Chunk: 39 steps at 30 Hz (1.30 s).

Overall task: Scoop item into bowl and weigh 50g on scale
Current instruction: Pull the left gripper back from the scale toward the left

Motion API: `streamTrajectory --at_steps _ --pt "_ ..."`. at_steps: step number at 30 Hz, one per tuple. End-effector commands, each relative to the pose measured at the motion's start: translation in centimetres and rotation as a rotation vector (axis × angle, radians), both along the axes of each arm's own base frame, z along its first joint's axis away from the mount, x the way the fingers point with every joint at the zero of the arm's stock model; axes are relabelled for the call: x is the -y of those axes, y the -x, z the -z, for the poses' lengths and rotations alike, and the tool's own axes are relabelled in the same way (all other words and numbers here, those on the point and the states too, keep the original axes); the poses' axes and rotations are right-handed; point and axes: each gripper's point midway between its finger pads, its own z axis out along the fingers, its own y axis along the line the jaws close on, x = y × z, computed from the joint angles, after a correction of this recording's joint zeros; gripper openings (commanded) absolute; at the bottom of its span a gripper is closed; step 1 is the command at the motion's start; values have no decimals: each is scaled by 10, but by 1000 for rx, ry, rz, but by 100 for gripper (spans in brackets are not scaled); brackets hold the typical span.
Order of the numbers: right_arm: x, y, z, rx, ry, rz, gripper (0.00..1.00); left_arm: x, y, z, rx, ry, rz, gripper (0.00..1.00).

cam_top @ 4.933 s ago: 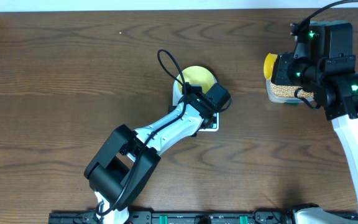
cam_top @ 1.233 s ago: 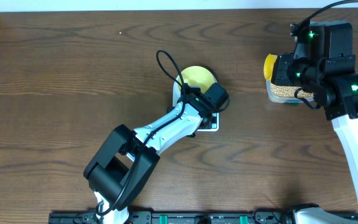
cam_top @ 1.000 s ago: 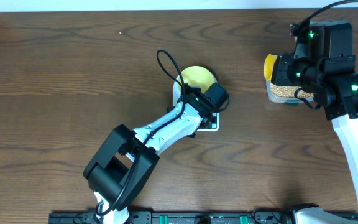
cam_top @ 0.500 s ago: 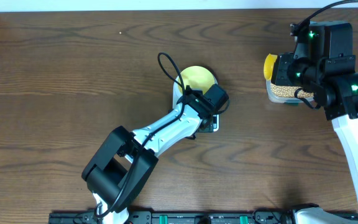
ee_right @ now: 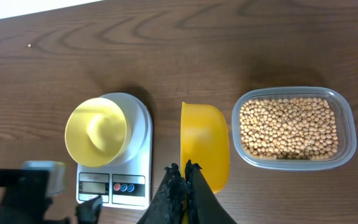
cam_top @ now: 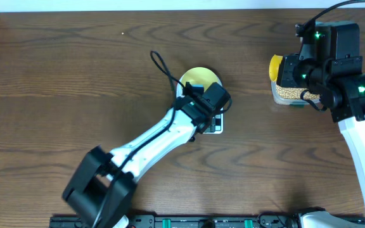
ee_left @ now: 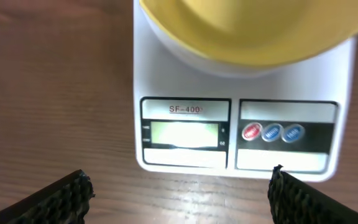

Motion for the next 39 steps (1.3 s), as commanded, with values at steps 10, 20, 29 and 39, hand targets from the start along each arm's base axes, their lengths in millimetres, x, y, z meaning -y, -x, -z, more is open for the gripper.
streamTrajectory --at_steps 10,20,29,39 --pt "9 -2 -5 28 64 4 1 -21 36 -72 19 -29 341 93" --pt "9 -2 -5 28 64 4 1 -28 64 -125 57 186 556 93" --pt "9 -2 -5 32 82 -15 1 -63 83 -164 143 307 653 93" --pt "9 -2 -5 35 92 -27 1 -101 71 -160 155 192 544 93"
